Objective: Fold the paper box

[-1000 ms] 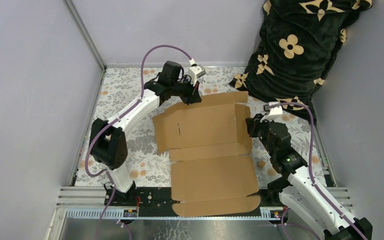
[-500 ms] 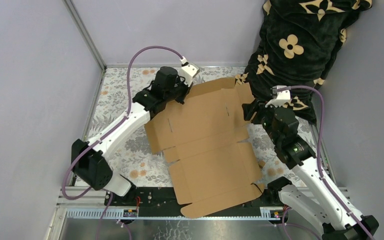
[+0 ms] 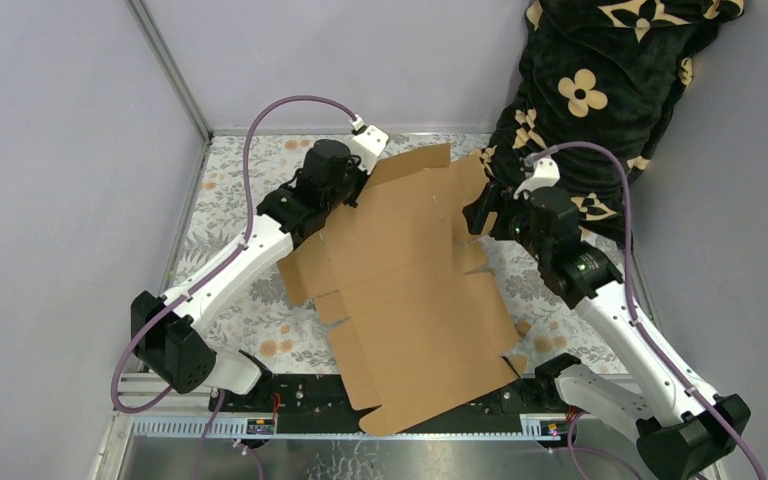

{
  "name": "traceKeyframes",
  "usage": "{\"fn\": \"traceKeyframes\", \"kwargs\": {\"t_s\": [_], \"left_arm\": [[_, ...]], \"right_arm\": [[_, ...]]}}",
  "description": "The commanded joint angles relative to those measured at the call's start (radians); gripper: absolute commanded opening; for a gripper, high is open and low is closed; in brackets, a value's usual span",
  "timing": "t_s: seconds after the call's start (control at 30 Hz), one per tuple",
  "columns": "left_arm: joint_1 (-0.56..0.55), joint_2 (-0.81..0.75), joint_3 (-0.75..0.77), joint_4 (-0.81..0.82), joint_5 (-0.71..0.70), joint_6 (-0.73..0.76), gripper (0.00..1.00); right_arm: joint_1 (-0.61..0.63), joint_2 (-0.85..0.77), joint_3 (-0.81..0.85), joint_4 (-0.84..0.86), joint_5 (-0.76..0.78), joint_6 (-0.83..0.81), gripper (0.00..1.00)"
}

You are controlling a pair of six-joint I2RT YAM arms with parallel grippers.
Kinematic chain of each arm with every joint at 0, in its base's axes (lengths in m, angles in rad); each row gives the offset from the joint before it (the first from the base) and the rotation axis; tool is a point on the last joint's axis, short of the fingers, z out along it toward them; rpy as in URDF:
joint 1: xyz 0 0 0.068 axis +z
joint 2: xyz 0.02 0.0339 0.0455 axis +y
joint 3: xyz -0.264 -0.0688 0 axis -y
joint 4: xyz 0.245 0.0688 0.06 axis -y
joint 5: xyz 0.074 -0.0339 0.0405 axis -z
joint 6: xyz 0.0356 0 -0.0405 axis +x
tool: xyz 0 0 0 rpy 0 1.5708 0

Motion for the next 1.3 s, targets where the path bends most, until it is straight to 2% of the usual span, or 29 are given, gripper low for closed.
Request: {"fn": "traceKeyframes", "kwargs": {"t_s": [0.0,0.2,0.4,0.47,0.63,0.77,0.9,1.07,1.27], "left_arm": [[0.031,-0.022,-0.013,0.175,-0.168,0.041,0.00],[0.050,-0.058,-0.045,0.198,-0.127,0.054,0.00],[0.050,-0.152,-0.084,0.190,0.126,-0.087,0.00],[0.036,-0.177,-0.101,0.187,0.223,-0.144,0.00],[-0.049,-0.228,-0.180,0.193,0.324,-0.212,0.00],[-0.091,-0.239,-0.236,0.184,0.314,-0.199,0.00],[-0.106,-0.236,-0.250,0.126,0.218,-0.147,0.00],[-0.129,-0.245,-0.222,0.046,0.161,-0.107,0.00],[-0.129,-0.240,-0.189,-0.052,0.151,-0.042,0.00]], "right_arm": [[0.009,0.016,0.168,-0.120,0.017,-0.035,0.87],[0.008,0.052,0.235,-0.255,0.231,-0.105,0.89],[0.008,0.062,0.223,-0.164,0.102,-0.056,0.90],[0.008,0.086,0.231,-0.155,0.096,-0.050,0.90],[0.008,0.146,0.241,-0.146,0.159,-0.029,0.90],[0.006,0.182,0.249,-0.146,0.258,0.003,0.90],[-0.038,0.203,0.277,-0.195,0.340,0.042,0.92],[-0.224,0.218,0.296,-0.235,0.230,0.069,0.91],[-0.307,0.260,0.318,-0.247,0.198,0.029,0.91]]}}
